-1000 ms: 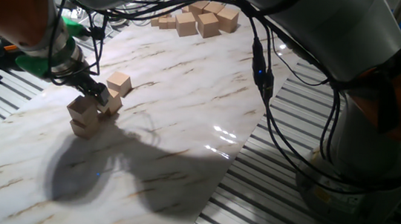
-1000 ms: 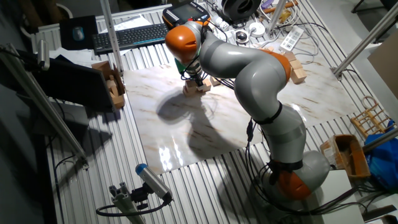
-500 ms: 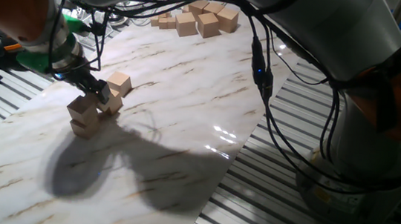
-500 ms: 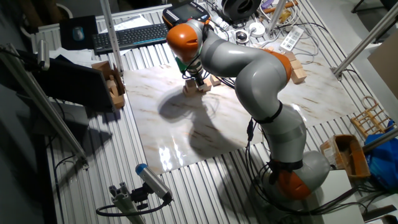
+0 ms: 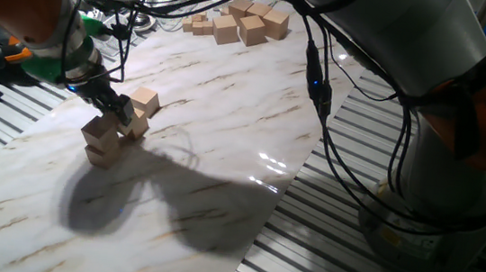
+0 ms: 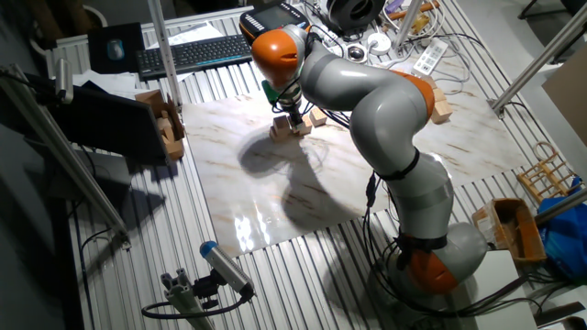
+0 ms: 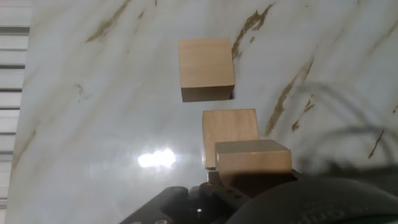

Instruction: Stack the blocks into a pyramid shape

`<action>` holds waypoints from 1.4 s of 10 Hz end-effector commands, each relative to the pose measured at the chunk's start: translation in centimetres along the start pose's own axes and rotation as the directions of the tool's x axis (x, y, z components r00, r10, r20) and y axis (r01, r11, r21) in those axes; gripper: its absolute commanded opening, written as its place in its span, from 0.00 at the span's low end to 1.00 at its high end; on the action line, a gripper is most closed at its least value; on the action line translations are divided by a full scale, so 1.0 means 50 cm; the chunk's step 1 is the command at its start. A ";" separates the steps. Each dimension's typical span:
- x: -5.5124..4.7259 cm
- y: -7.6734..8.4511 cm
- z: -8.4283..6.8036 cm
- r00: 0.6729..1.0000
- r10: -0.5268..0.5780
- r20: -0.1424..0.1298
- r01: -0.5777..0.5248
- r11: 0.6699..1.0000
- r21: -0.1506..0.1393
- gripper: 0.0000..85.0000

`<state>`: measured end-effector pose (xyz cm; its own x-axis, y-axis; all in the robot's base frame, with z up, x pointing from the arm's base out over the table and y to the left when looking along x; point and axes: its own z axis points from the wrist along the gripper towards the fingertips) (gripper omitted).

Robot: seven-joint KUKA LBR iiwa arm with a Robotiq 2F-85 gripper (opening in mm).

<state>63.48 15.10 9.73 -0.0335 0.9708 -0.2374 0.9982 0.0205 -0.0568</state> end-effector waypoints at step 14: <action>-0.022 0.012 0.007 0.979 -0.016 -0.202 0.012 1.000 -0.021 0.00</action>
<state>64.13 13.98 9.63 -0.0389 0.9986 -0.0357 0.9985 0.0375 -0.0391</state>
